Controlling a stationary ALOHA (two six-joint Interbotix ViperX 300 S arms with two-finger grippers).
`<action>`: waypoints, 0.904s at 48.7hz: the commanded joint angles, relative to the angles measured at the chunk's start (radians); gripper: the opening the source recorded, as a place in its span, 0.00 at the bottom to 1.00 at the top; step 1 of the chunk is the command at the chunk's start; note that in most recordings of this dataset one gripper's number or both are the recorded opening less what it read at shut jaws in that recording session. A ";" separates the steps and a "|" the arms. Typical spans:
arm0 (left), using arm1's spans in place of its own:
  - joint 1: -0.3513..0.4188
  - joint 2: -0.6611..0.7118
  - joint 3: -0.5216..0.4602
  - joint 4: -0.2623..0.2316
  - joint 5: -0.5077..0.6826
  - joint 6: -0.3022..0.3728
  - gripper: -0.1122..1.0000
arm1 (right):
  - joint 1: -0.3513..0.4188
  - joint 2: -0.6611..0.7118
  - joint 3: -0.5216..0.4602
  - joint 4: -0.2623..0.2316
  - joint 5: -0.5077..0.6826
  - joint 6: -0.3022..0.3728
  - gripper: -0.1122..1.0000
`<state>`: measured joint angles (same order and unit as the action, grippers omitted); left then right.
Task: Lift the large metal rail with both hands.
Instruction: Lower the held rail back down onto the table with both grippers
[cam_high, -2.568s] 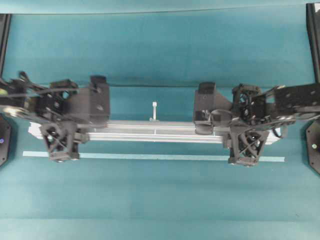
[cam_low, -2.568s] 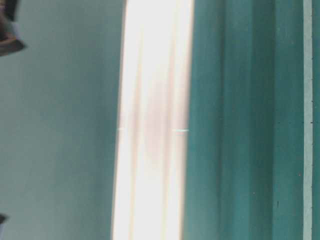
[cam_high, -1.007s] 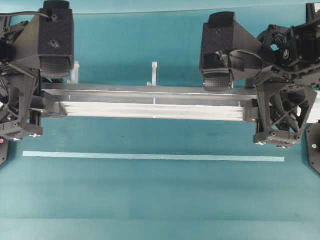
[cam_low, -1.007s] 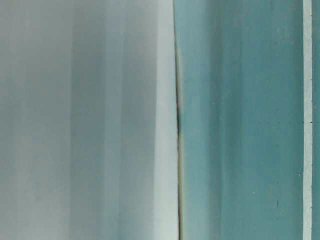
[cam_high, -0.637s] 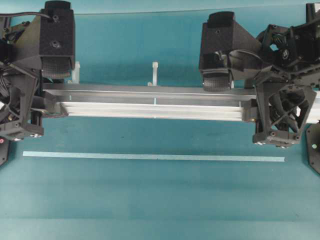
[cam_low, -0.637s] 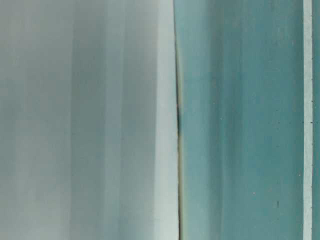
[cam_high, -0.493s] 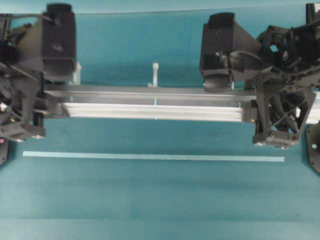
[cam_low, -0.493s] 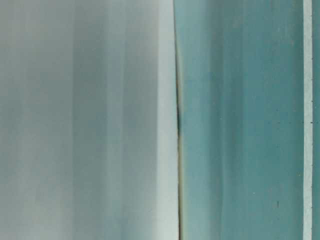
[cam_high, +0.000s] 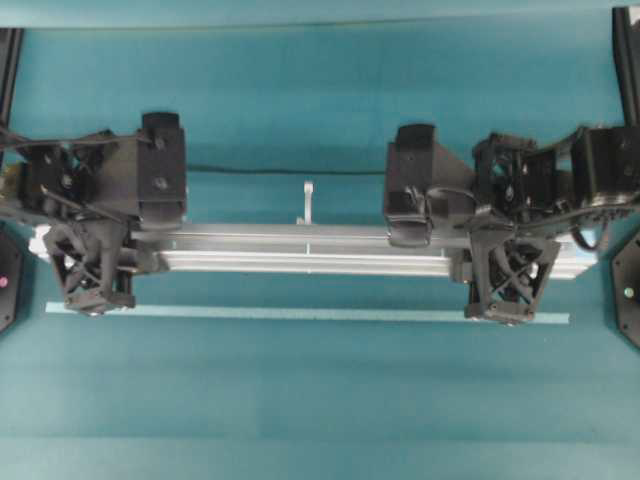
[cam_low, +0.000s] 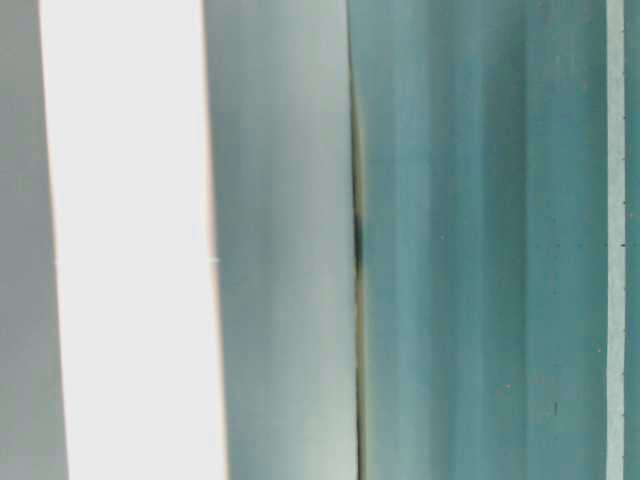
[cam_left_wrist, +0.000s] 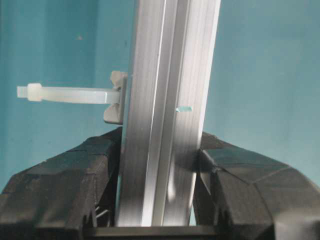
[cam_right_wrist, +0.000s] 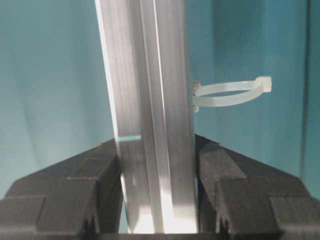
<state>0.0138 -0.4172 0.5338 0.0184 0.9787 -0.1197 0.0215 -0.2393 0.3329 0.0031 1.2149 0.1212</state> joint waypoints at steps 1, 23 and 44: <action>0.009 -0.002 0.032 0.003 -0.055 -0.023 0.43 | 0.006 -0.011 0.064 0.000 -0.061 0.008 0.45; 0.014 0.166 0.158 0.003 -0.249 -0.026 0.43 | 0.005 0.103 0.147 -0.046 -0.244 -0.005 0.45; 0.012 0.198 0.241 0.003 -0.364 -0.038 0.43 | 0.009 0.121 0.265 -0.044 -0.410 0.003 0.45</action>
<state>0.0199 -0.2102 0.7701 0.0261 0.6259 -0.1273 0.0230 -0.1150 0.5875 -0.0430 0.8283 0.1166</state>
